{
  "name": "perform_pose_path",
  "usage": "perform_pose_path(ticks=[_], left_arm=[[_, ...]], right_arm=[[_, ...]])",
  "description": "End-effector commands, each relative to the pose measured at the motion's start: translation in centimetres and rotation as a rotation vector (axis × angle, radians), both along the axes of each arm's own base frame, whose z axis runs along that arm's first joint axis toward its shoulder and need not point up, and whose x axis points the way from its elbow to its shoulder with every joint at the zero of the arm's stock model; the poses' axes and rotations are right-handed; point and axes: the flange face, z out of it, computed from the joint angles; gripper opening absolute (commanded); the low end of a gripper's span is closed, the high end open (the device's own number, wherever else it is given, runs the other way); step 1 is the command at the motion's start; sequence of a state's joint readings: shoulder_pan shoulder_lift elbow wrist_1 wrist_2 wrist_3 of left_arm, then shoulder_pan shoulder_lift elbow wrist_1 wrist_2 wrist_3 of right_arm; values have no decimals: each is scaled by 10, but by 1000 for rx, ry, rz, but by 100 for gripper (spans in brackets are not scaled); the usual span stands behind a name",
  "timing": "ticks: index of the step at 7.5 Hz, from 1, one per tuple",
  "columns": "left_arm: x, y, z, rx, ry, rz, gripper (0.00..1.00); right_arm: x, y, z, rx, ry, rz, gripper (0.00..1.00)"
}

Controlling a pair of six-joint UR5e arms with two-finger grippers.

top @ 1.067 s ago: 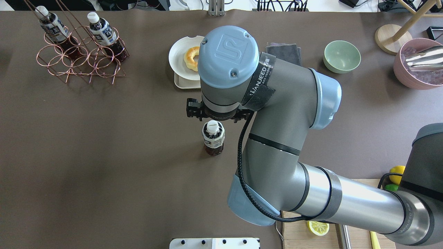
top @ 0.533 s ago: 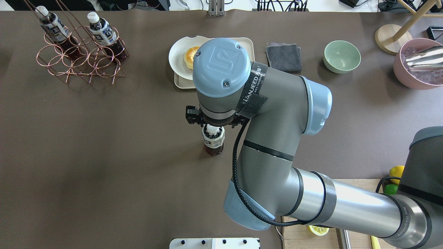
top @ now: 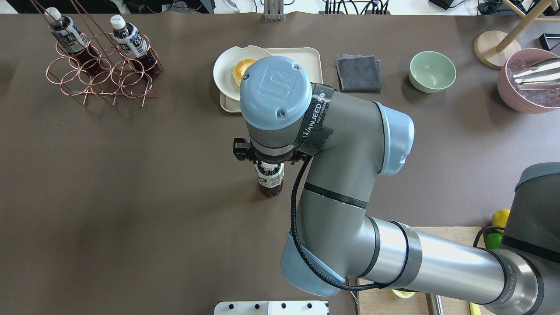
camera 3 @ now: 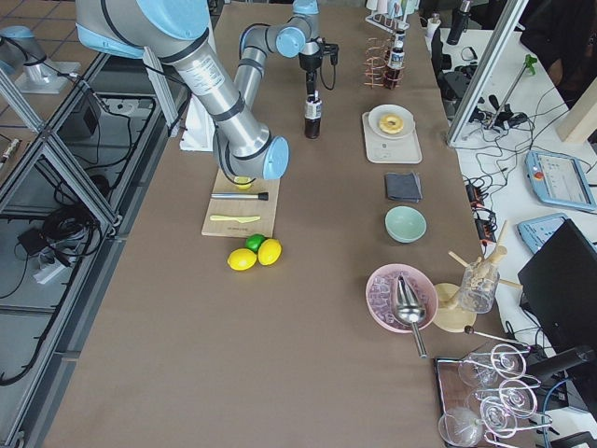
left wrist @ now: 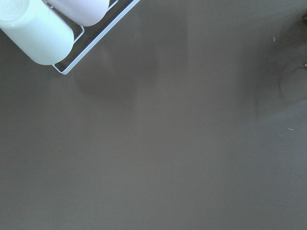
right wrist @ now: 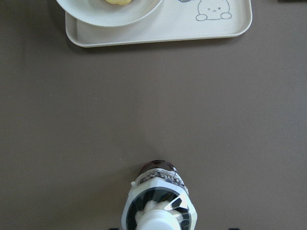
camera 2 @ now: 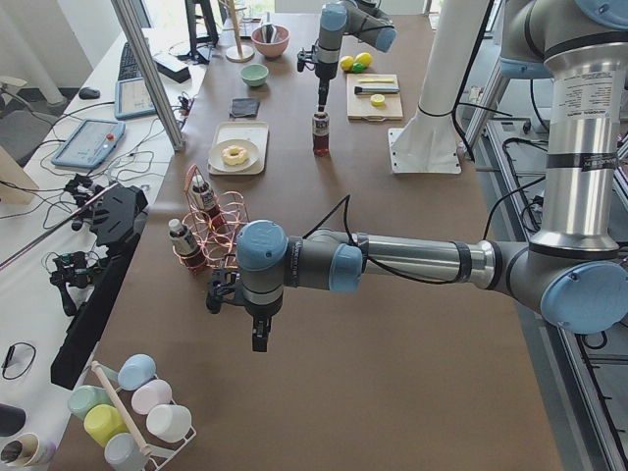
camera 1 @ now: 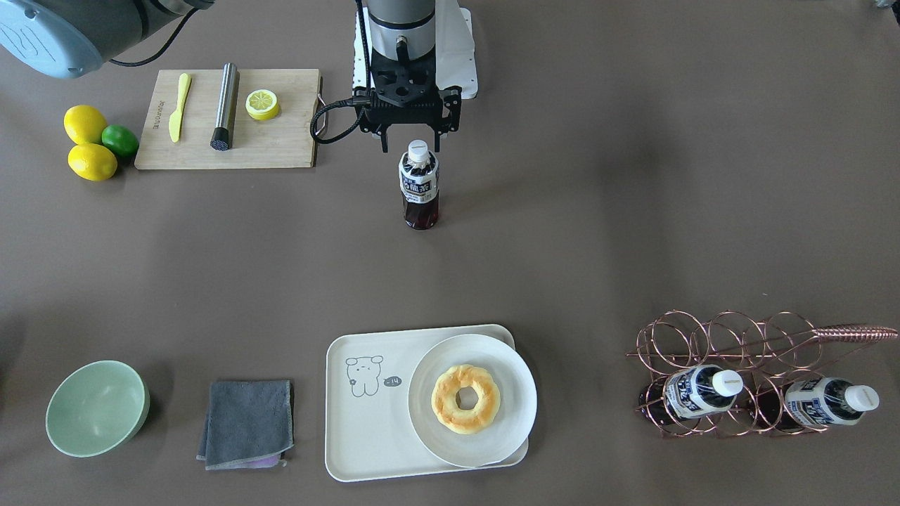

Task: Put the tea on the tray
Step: 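Close the right gripper on the bottle cap and lift the bottle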

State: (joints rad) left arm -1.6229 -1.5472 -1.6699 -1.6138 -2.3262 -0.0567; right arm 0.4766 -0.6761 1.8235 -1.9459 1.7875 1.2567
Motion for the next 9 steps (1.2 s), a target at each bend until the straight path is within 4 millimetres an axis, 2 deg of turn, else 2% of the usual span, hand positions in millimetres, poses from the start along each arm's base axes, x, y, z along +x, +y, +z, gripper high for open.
perform_pose_path(ticks=[1, 3, 6, 7, 9], left_arm=[[0, 0, 1, 0, -4, 1, 97], [0, 0, 1, 0, -4, 1, 97], [0, -1, 1, 0, -4, 1, 97], [0, 0, 2, -1, -4, 1, 97], [0, 0, 2, -1, -4, 1, 97]], right_arm=[[-1, 0, 1, 12, 5, 8, 75], [-5, 4, 4, 16, 13, 8, 65], [-12, 5, 3, 14, 20, 10, 65], [-12, 5, 3, 12, 19, 12, 60], [-12, 4, 2, 30, 8, 17, 24]])
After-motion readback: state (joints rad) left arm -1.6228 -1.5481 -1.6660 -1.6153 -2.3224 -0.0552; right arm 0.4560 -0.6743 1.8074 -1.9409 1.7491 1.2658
